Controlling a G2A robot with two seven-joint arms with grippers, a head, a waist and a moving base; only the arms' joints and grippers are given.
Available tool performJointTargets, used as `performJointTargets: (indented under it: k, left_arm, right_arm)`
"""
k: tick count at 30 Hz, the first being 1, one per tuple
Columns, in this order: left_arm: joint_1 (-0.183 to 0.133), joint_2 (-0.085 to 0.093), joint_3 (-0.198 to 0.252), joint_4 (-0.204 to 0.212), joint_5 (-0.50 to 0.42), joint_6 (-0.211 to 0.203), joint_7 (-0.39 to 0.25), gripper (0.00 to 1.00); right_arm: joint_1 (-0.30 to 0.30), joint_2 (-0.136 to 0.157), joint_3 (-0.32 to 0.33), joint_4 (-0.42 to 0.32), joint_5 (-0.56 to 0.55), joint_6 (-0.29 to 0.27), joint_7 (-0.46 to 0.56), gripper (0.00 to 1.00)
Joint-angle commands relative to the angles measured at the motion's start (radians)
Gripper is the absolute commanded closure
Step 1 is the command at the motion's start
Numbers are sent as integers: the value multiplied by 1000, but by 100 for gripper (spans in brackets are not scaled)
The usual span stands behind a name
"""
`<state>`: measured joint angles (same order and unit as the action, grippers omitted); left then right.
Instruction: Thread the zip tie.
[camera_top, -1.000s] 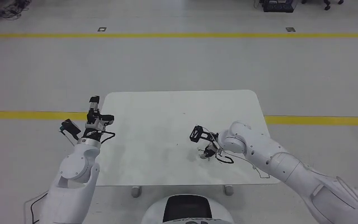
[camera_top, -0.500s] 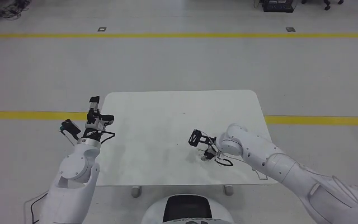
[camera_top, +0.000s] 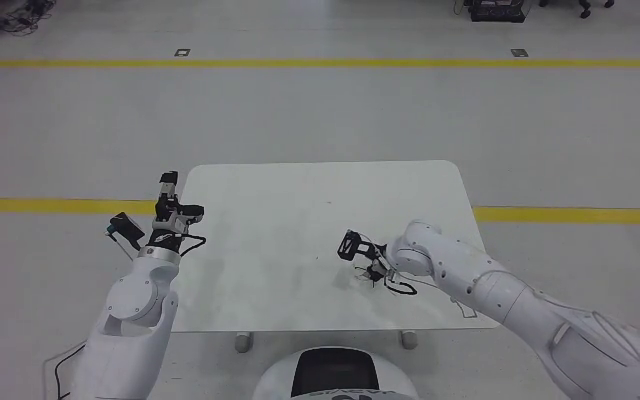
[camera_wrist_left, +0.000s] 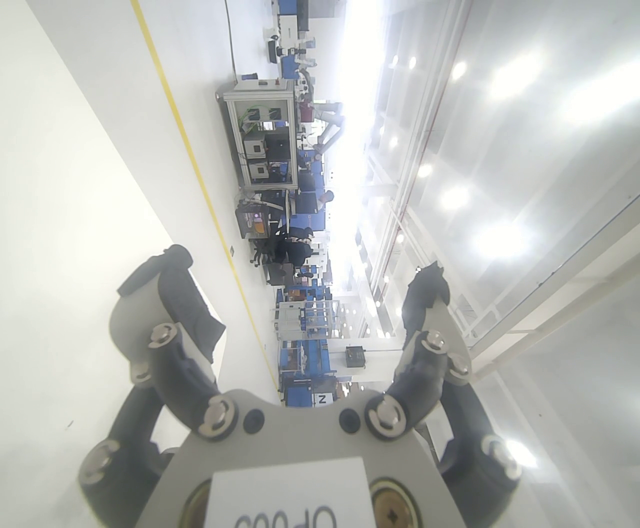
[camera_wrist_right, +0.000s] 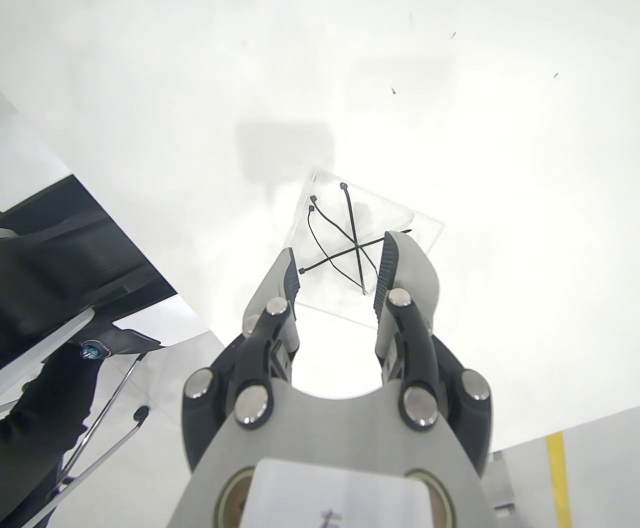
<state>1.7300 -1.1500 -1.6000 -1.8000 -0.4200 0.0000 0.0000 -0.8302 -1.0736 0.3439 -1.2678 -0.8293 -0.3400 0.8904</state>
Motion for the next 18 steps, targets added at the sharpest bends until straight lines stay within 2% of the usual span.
performJointTargets:
  k: [1,8,18]
  left_arm:
    - [0,0,0,0,0,0,0,0]
    - [0,0,0,0,0,0,0,0]
    - [0,0,0,0,0,0,0,0]
  right_arm:
    - [4,-5,-6,11,4,0,-1,66]
    - [19,-23,-36,51,14,0,-12,71]
    - [51,-47,-100,84,36,0,9,67]
